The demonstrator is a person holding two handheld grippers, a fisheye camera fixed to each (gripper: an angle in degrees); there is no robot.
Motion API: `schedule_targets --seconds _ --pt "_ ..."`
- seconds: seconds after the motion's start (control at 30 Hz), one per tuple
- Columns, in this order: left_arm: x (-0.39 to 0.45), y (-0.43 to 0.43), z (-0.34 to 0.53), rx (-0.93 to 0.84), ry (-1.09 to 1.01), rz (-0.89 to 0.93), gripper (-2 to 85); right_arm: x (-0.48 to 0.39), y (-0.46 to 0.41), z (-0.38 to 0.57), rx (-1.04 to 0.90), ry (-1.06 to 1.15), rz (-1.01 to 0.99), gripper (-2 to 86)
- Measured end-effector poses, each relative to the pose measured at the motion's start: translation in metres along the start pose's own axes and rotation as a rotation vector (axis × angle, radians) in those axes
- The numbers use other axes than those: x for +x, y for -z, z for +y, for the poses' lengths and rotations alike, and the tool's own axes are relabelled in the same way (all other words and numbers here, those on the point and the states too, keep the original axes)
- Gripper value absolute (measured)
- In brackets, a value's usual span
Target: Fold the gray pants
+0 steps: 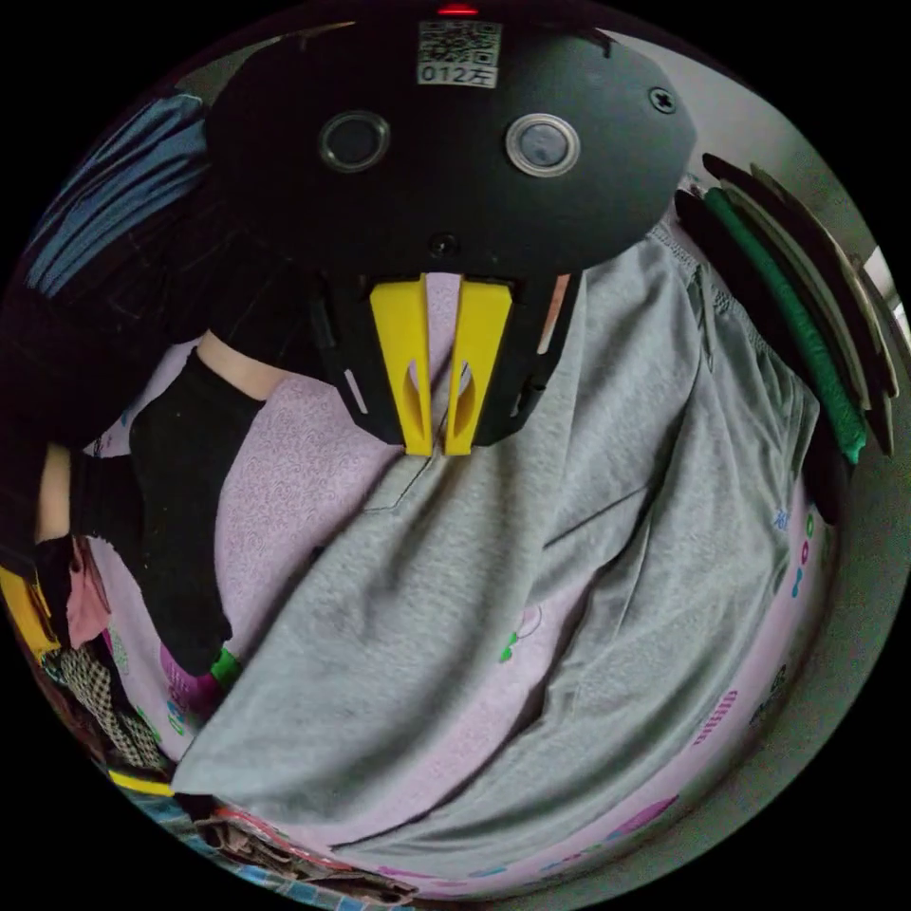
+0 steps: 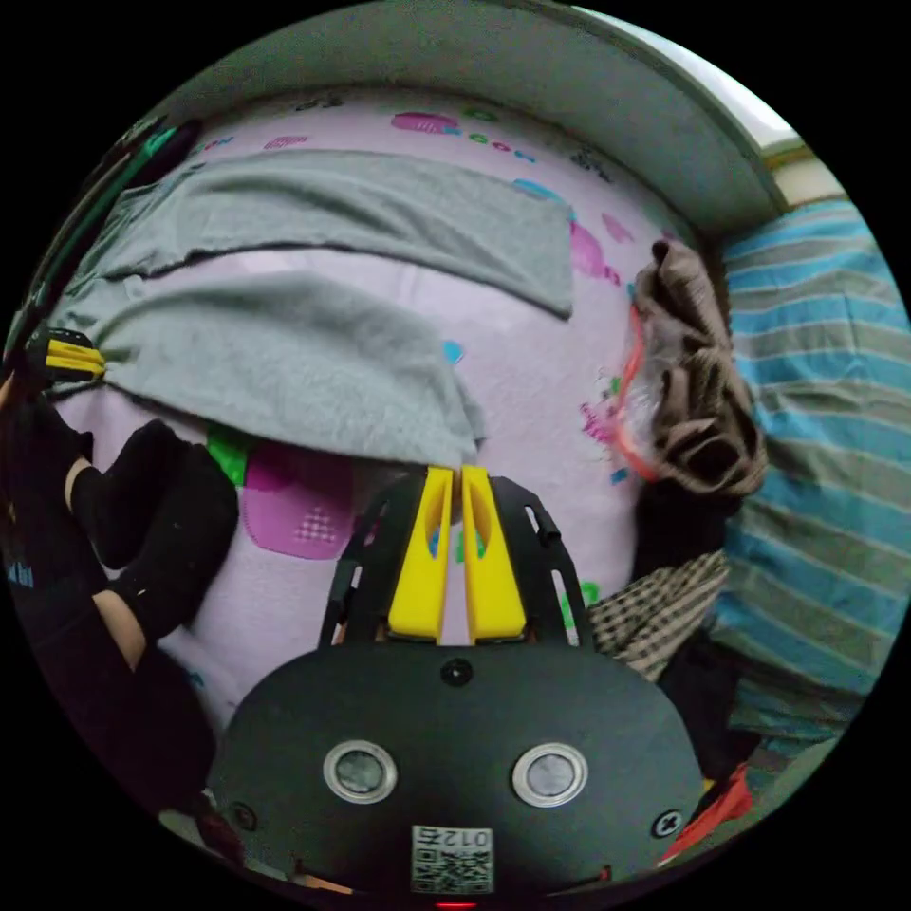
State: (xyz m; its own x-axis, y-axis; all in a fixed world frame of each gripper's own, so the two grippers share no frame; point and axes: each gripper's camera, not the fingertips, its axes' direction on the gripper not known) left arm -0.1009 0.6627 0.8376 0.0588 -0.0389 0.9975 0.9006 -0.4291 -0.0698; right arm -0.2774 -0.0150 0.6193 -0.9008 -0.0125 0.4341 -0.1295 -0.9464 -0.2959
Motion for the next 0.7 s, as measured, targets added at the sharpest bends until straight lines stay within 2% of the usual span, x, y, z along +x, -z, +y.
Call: schedule_targets --seconds 0.07,0.17,0.23,0.37,0.47,0.57,0.63,0.7 --pt "-0.025 0.013 0.001 0.025 0.036 0.052 1.0 0.024 0.030 -0.031 0.042 0.037 0.032 3.1" --pt "-0.060 0.054 0.011 0.165 0.069 0.152 0.5 0.044 0.091 -0.086 0.128 0.137 0.096 1.2" --pt "-0.073 0.082 0.020 0.240 0.042 0.186 0.4 0.046 0.140 -0.113 0.234 0.194 0.191 0.3" --pt "-0.075 0.109 0.037 0.276 -0.072 0.251 0.3 0.051 0.163 -0.117 0.343 0.215 0.207 0.0" --pt "-0.061 0.092 0.031 0.216 -0.135 0.298 0.3 0.055 0.106 -0.108 0.205 0.189 0.174 0.1" --pt "-0.052 0.061 0.016 0.119 -0.134 0.359 0.3 0.052 0.011 -0.088 -0.054 0.163 0.136 2.1" --pt "-0.052 0.053 0.012 0.075 -0.129 0.359 0.3 0.052 -0.060 -0.070 -0.298 0.085 0.059 5.5" --pt "-0.067 0.067 0.019 0.095 -0.104 0.328 0.3 0.053 -0.089 -0.061 -0.370 0.012 0.023 6.9"
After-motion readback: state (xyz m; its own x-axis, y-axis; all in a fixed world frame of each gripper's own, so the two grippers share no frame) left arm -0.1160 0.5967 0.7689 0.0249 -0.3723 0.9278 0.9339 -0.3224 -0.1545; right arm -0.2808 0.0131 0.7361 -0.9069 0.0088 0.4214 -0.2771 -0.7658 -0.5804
